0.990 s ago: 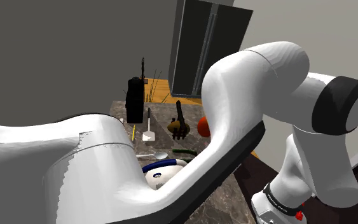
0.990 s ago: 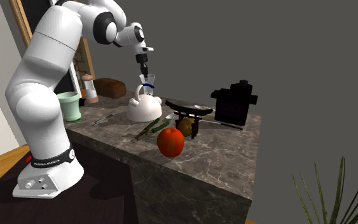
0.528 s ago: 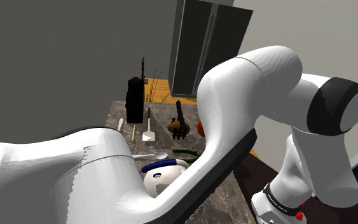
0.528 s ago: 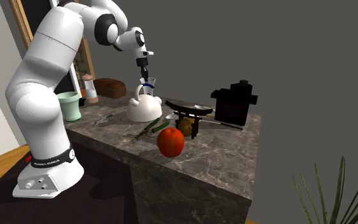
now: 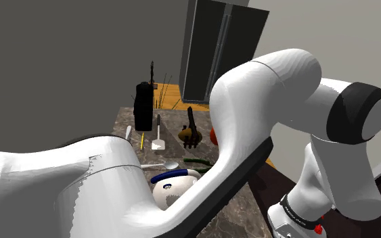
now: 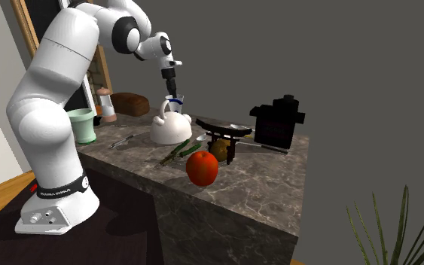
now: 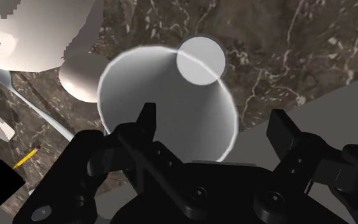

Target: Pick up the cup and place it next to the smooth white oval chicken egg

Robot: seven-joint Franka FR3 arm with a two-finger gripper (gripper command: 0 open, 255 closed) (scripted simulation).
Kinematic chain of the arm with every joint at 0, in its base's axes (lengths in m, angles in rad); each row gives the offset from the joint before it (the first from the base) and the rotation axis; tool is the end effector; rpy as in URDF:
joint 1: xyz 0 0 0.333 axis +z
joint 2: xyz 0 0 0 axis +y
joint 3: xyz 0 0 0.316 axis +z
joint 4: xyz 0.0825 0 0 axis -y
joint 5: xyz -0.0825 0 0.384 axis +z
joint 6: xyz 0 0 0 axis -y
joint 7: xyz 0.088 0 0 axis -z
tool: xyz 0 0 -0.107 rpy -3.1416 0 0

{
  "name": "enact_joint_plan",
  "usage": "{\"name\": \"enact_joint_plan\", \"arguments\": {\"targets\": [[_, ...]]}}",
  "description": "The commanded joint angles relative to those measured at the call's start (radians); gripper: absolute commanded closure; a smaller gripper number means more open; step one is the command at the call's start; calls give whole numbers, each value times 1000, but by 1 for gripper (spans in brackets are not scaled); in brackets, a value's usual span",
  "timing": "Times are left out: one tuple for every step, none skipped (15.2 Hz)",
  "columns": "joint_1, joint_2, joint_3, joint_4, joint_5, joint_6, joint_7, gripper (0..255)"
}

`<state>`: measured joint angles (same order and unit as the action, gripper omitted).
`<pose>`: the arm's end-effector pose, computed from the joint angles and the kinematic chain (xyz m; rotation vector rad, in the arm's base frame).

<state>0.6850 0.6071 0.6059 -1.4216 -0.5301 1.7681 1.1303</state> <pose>0.3062 0.6203 0.3777 2.9157 0.3593 0.1626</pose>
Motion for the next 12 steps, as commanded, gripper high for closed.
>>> {"name": "enact_joint_plan", "arguments": {"targets": [[0, 0, 0, 0, 0, 0, 0, 0], [0, 0, 0, 0, 0, 0, 0, 0], [8, -3, 3, 28, 5, -30, -5, 0], [17, -5, 6, 59, 9, -61, -11, 0], [27, -6, 8, 92, 12, -93, -16, 0], [36, -4, 9, 121, 14, -118, -20, 0], [36, -4, 9, 121, 14, -118, -20, 0], [36, -4, 9, 121, 14, -118, -20, 0], [36, -5, 9, 121, 14, -118, -20, 0], [36, -5, 9, 121, 14, -118, -20, 0], [36, -4, 9, 121, 14, -118, -20, 0], [36, -4, 9, 121, 14, -118, -20, 0]]}}
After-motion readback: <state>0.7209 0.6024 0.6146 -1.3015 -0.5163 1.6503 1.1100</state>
